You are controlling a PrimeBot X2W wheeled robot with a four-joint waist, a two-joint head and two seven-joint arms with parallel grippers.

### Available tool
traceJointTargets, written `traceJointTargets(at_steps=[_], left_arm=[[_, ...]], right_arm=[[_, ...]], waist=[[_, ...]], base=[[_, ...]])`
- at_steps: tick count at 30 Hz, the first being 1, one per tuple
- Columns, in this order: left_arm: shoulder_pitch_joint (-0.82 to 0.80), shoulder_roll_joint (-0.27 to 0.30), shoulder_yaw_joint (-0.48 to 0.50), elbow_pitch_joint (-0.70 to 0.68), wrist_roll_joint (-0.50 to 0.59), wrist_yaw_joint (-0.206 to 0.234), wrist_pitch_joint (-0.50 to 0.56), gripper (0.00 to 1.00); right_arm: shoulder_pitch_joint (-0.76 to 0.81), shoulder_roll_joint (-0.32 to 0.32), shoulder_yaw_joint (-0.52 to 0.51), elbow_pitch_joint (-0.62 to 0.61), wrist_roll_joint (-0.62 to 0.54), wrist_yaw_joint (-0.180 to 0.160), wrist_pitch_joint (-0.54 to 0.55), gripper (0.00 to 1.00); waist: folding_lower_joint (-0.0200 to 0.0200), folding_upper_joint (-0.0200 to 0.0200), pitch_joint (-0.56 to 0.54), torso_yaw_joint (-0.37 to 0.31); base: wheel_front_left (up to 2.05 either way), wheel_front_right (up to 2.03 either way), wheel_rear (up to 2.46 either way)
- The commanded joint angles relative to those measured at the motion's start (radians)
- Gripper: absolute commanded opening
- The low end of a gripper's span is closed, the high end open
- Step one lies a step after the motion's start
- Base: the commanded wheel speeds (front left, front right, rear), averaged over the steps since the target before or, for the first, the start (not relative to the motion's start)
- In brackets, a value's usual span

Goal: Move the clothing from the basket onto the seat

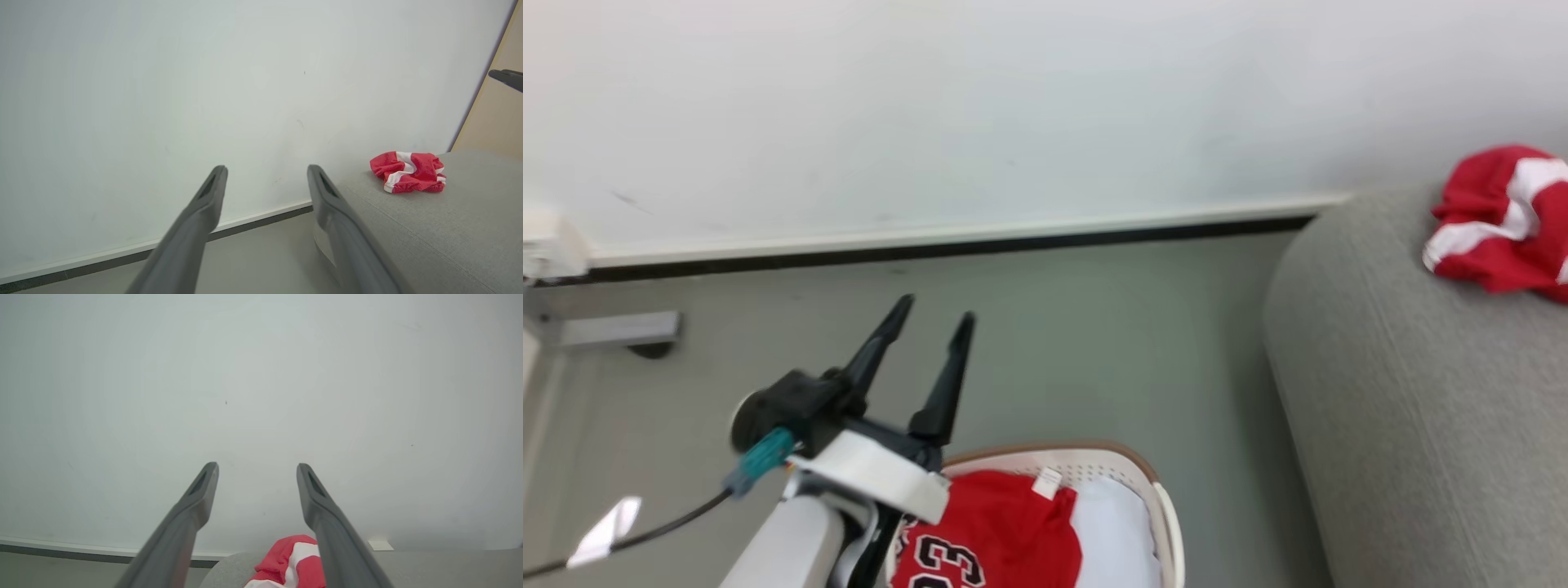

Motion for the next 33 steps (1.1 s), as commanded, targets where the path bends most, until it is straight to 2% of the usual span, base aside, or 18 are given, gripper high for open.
traceJointTargets(at_steps=[1, 3, 6, 11, 16, 21, 25, 33], left_arm=[[0.045, -0.002, 0.03, -0.012, -0.002, 0.015, -0.001, 1.0], [0.08, -0.003, 0.065, -0.023, -0.001, 0.032, -0.001, 1.0], [0.143, -0.007, 0.135, -0.045, 0.003, 0.059, 0.0, 1.0], [0.235, -0.035, 0.219, -0.068, 0.044, 0.076, 0.0, 1.0], [0.297, -0.089, 0.288, -0.089, 0.099, 0.046, -0.001, 1.0], [0.333, -0.135, 0.338, -0.088, 0.129, 0.015, -0.001, 1.0], [0.342, -0.155, 0.359, -0.082, 0.152, -0.008, 0.0, 1.0], [0.324, -0.166, 0.371, -0.067, 0.171, -0.037, 0.0, 1.0]], right_arm=[[0.068, 0.014, -0.023, -0.042, 0.013, -0.002, -0.03, 1.0], [0.142, 0.024, -0.054, -0.099, 0.001, -0.002, -0.054, 1.0], [0.266, 0.075, -0.095, -0.18, -0.008, -0.002, -0.067, 1.0], [0.478, 0.192, -0.156, -0.282, -0.042, -0.002, -0.072, 1.0], [0.622, 0.277, -0.181, -0.351, -0.08, -0.002, -0.078, 1.0], [0.696, 0.34, -0.169, -0.399, -0.108, -0.002, -0.096, 1.0], [0.718, 0.377, -0.163, -0.425, -0.149, -0.002, -0.106, 1.0], [0.722, 0.394, -0.162, -0.444, -0.164, -0.002, -0.114, 1.0]], waist=[[0.0004, 0.0, -0.051, 0.052], [0.0004, 0.0, -0.063, 0.071], [0.0004, 0.0, -0.077, 0.094], [0.0004, 0.0, -0.091, 0.124], [0.0004, 0.0, -0.098, 0.137], [0.0004, 0.0, -0.1, 0.138], [0.0004, 0.0, -0.094, 0.128], [0.0004, 0.0, -0.089, 0.117]], base=[[0.0, 0.0, 0.0], [0.0, 0.0, 0.0], [0.0, 0.0, 0.0], [0.0, 0.0, 0.0], [0.0, 0.0, 0.0], [0.0, 0.0, 0.0], [0.0, 0.0, 0.0], [0.0, 0.0, 0.0]])
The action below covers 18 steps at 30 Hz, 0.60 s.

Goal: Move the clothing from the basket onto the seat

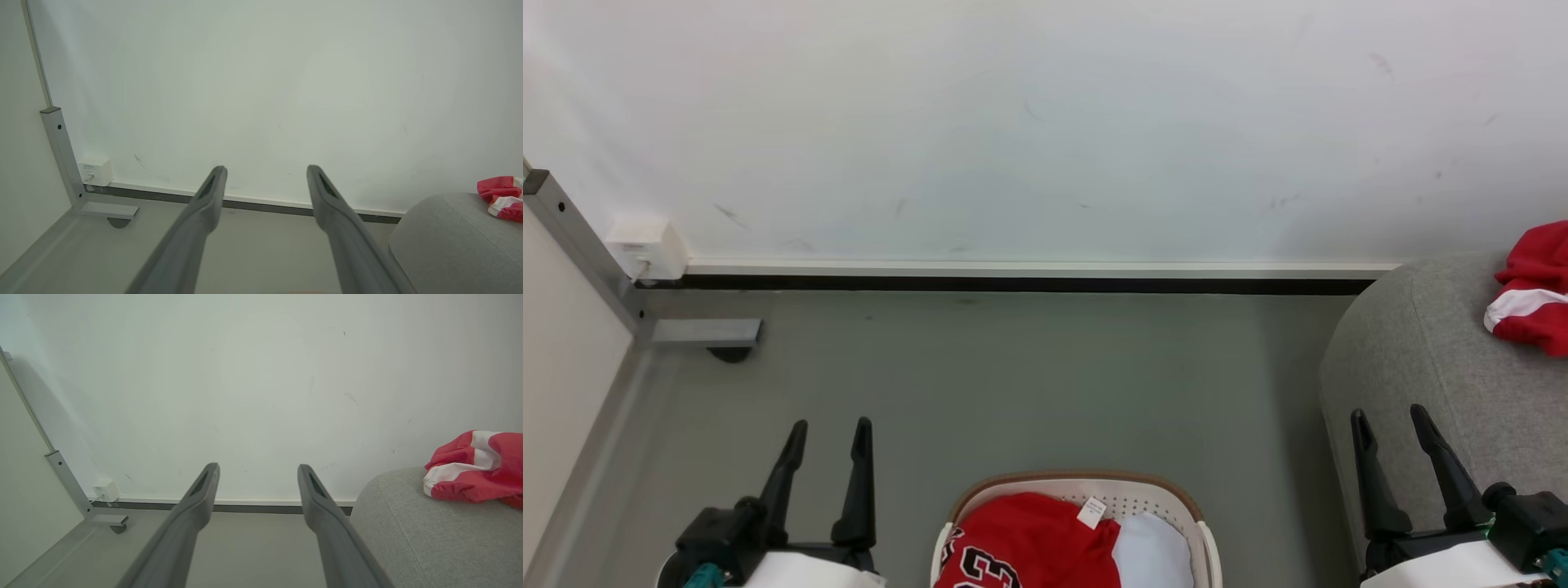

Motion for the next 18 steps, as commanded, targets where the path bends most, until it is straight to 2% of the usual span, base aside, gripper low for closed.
traceJointTargets(at_steps=[1, 18], left_arm=[[-0.007, 0.001, 0.004, 0.004, 0.008, -0.003, 0.0, 1.0], [-0.012, -0.001, -0.003, 0.027, 0.005, -0.018, 0.0, 1.0]], right_arm=[[0.007, -0.001, -0.003, -0.004, -0.006, -0.002, -0.003, 1.0], [-0.004, 0.006, 0.006, 0.003, -0.007, -0.002, -0.004, 1.0]], waist=[[0.0, -0.0001, 0.001, -0.002], [0.0, -0.0001, 0.003, -0.026]], base=[[0.0, 0.0, 0.0], [0.0, 0.0, 0.0]])
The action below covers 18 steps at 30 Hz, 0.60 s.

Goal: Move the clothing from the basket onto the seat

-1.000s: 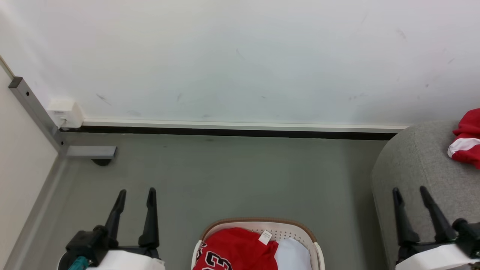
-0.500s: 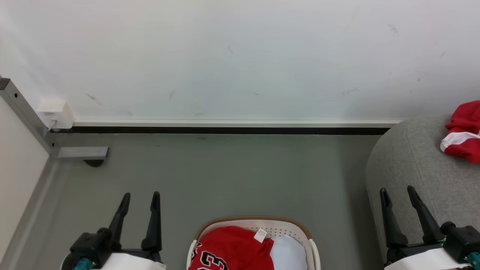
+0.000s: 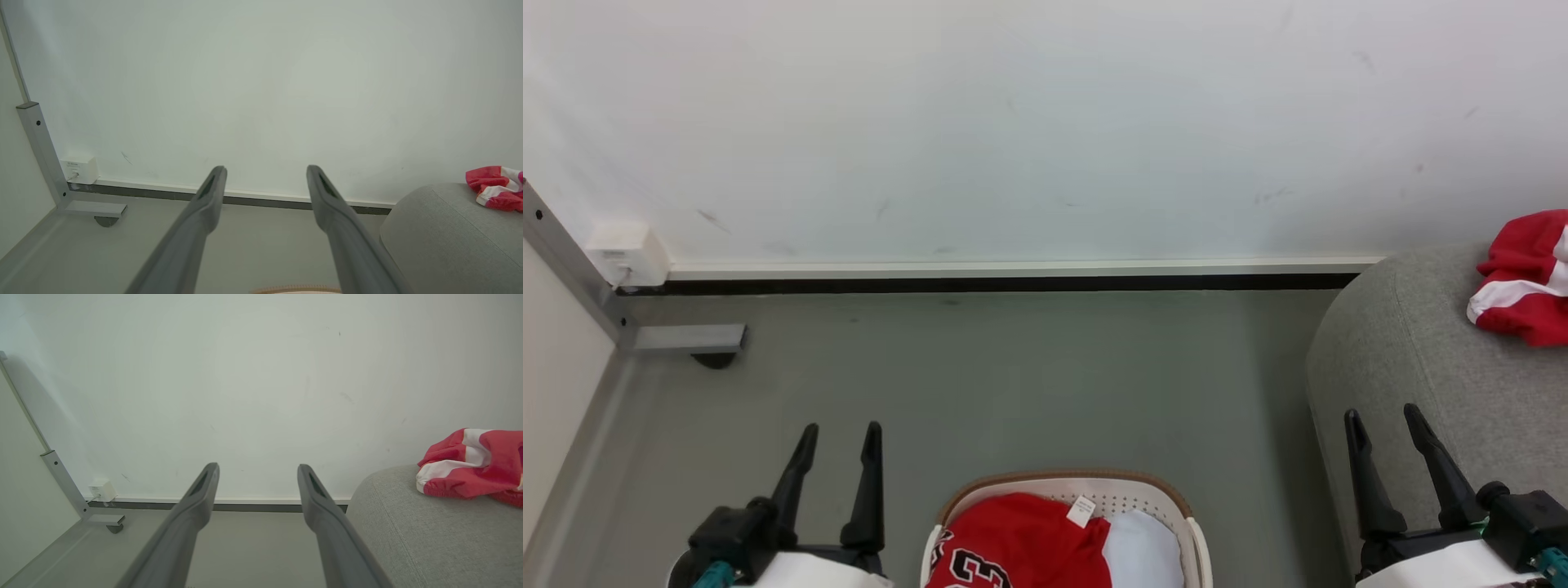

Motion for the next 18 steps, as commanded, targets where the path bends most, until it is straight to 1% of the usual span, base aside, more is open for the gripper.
traceJointTargets(at_steps=[1, 5, 8, 10, 15, 18], left_arm=[[-0.009, 0.002, -0.005, 0.005, -0.001, -0.005, 0.0, 1.0], [-0.03, 0.003, -0.037, 0.028, 0.01, -0.012, 0.0, 1.0], [-0.048, 0.003, -0.057, 0.079, 0.017, -0.01, 0.0, 1.0], [-0.069, 0.003, -0.079, 0.119, 0.023, -0.006, 0.0, 1.0], [-0.135, 0.005, -0.135, 0.247, 0.05, -0.015, 0.003, 1.0], [-0.19, 0.015, -0.172, 0.335, 0.061, -0.021, 0.043, 1.0]], right_arm=[[-0.005, -0.001, 0.0, 0.001, 0.004, -0.002, -0.003, 1.0], [-0.02, -0.005, -0.008, 0.0, 0.002, -0.002, -0.003, 1.0], [-0.03, -0.008, -0.006, 0.005, -0.001, -0.002, -0.003, 1.0], [-0.038, -0.008, -0.006, 0.003, -0.002, -0.002, -0.003, 1.0], [-0.06, -0.004, -0.007, -0.004, -0.002, -0.002, -0.003, 1.0], [-0.079, 0.004, -0.009, -0.012, -0.007, -0.002, -0.002, 1.0]], waist=[[0.0, 0.0, 0.004, -0.006], [0.0, 0.0, 0.017, -0.03], [0.0, 0.0, 0.024, -0.061], [0.0, 0.0, 0.037, -0.086], [0.0, 0.0, 0.089, -0.149], [0.0, 0.0, 0.137, -0.187]], base=[[0.0, 0.0, 0.0], [0.0, 0.0, 0.0], [0.0, 0.0, 0.0], [0.0, 0.0, 0.0], [0.0, 0.0, 0.0], [0.0, 0.0, 0.0]])
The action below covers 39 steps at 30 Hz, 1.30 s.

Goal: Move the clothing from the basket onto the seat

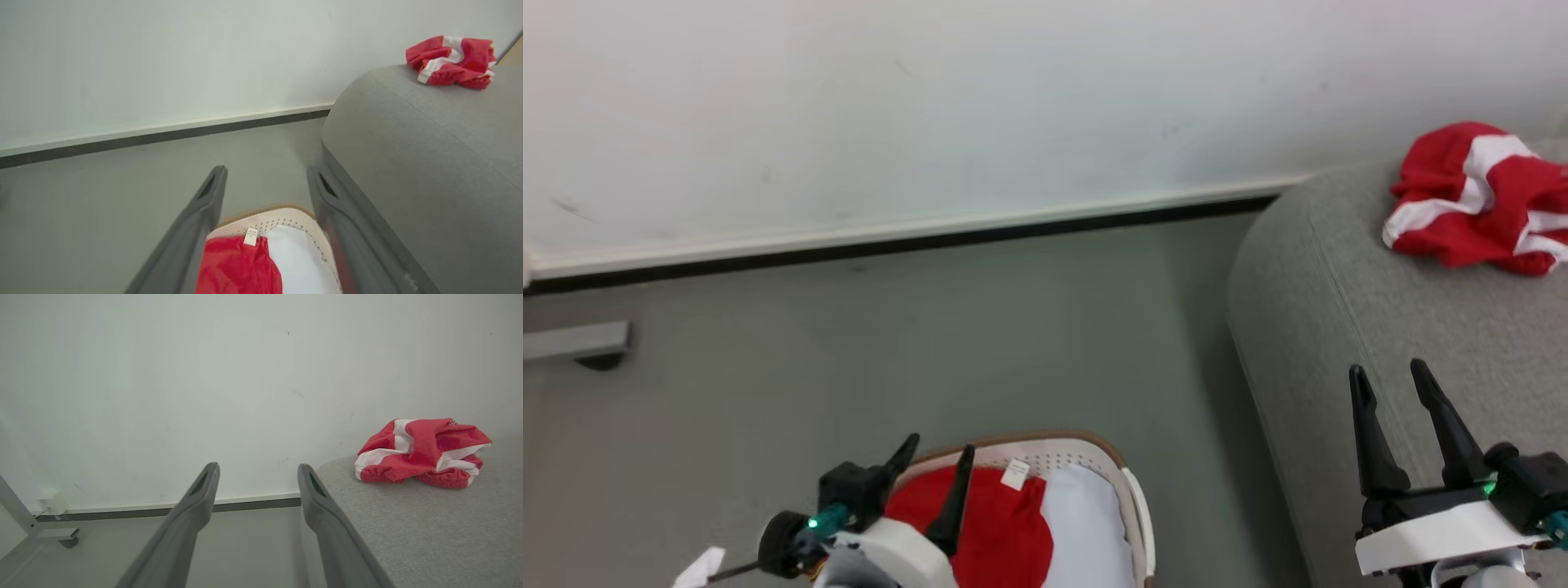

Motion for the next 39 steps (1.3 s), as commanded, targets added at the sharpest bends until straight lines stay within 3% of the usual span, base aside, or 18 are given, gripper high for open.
traceJointTargets(at_steps=[1, 12, 26, 39], left_arm=[[-0.031, 0.015, -0.016, 0.026, 0.011, -0.004, 0.017, 1.0], [-0.241, 0.087, -0.142, 0.273, 0.038, -0.017, 0.091, 1.0], [-0.481, 0.156, -0.329, 0.596, 0.106, -0.015, 0.188, 1.0], [-0.637, 0.177, -0.499, 0.728, 0.112, -0.015, 0.228, 1.0]], right_arm=[[-0.021, 0.003, -0.003, -0.006, -0.004, -0.002, 0.0, 1.0], [-0.11, 0.034, -0.029, -0.049, -0.019, -0.002, 0.0, 1.0], [-0.239, 0.074, -0.078, -0.099, -0.019, -0.002, 0.0, 1.0], [-0.295, 0.075, -0.025, -0.11, 0.057, -0.002, 0.0, 1.0]], waist=[[0.0, -0.0001, 0.064, -0.053], [0.0, -0.0001, 0.269, -0.142], [0.0, -0.0001, 0.509, -0.19], [0.0, -0.0001, 0.646, -0.252]], base=[[0.0, 0.0, 0.0], [0.0, 0.0, 0.0], [0.0, 0.0, 0.0], [0.0, 0.0, 0.0]])
